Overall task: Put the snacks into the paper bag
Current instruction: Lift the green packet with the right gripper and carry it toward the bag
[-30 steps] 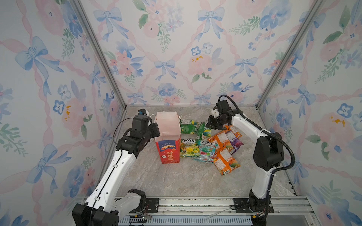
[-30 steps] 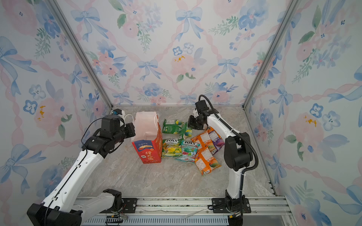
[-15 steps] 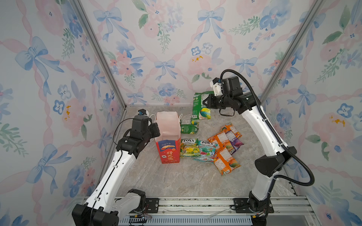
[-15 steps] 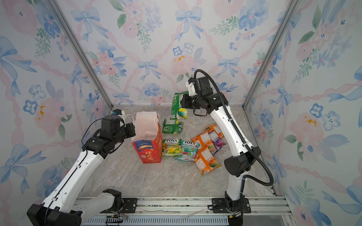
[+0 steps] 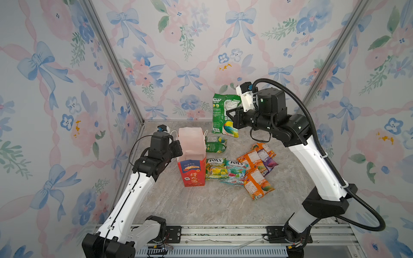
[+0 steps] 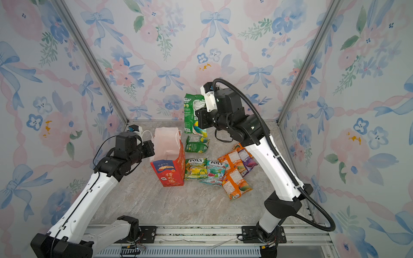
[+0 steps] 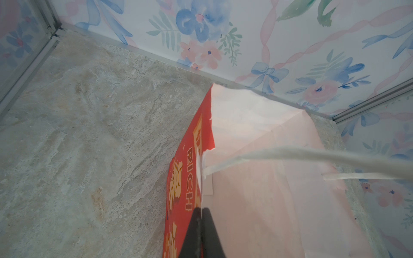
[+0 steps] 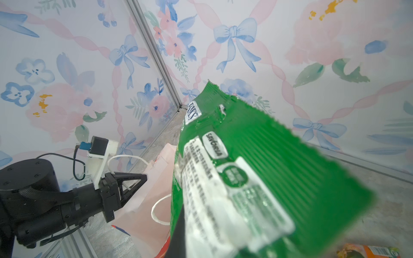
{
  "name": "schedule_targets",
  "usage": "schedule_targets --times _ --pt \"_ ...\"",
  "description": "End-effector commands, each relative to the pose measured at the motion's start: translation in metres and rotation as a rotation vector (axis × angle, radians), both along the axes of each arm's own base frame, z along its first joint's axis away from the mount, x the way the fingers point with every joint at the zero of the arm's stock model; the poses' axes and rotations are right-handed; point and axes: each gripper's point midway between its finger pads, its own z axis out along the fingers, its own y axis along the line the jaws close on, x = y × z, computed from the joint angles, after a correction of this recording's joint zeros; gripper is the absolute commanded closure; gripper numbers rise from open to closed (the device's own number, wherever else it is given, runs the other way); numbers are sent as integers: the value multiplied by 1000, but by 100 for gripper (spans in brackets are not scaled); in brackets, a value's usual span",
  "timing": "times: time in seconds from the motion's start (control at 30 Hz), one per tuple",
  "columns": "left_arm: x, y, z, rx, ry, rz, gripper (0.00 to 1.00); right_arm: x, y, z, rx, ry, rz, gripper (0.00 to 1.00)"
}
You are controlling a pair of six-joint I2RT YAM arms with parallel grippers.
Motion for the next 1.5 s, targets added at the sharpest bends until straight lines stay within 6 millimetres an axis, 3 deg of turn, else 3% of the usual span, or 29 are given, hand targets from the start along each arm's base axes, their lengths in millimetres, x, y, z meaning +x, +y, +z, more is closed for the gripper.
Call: schedule_targets --times 0.0,0.17,0.37,0.4,0.77,1.03,1.27,1.47 --pt "-6 -3 -7 0 12 -18 100 -15 3 48 91 -170 7 100" --pt "-6 -4 -6 -7 9 -22 100 -37 24 67 141 -242 69 100" --pt "-5 -7 -5 -21 1 -29 100 -44 51 65 131 -240 92 100" --pt "-5 -7 -5 -20 2 -32 100 -38 62 53 104 -223 87 100" --pt "-7 -9 -4 -23 -8 -48 100 -25 111 15 6 -158 65 100" --pt "-7 -9 -3 -25 -14 -45 100 -15 104 -13 -43 -52 -31 100" --pt "-7 -9 -2 -41 -15 -34 100 -20 100 -47 -124 49 -35 100" --pt "-7 -10 -3 -56 -11 -31 100 -24 101 -61 -154 94 -18 100"
